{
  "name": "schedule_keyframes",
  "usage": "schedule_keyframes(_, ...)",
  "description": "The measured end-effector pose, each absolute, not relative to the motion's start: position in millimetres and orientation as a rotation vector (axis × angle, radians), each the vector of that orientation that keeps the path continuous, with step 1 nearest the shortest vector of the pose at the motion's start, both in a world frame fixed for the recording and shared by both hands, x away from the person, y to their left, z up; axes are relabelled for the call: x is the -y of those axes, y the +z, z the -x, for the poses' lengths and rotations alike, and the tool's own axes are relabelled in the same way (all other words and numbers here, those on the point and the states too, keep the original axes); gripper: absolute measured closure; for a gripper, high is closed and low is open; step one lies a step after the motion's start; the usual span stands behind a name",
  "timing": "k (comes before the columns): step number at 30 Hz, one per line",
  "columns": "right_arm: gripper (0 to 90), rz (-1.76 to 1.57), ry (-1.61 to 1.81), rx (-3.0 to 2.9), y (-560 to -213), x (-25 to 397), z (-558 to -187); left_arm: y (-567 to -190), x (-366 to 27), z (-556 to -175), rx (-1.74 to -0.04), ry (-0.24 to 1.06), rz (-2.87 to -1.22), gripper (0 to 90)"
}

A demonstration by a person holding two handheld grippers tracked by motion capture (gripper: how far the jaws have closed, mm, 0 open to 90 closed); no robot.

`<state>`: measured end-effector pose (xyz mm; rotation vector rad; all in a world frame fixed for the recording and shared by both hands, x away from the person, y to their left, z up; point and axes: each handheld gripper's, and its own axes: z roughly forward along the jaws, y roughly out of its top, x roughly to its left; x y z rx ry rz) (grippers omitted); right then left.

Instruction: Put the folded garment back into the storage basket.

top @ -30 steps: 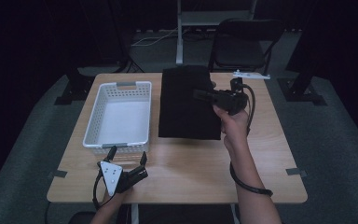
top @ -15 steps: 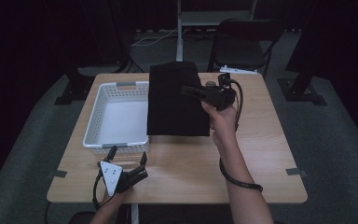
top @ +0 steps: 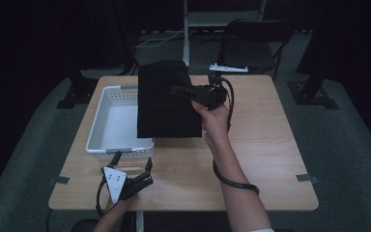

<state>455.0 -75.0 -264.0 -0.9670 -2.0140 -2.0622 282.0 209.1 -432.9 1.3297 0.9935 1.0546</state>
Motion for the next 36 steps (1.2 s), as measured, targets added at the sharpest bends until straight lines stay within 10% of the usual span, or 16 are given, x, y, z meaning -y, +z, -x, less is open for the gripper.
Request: schedule_keyframes(36, 67.2, 0.851, -2.051, 1.953, -265.6, -5.3, -473.4, -433.0, -210.3, -281.2, -0.975, 1.042, -1.332, 1.5)
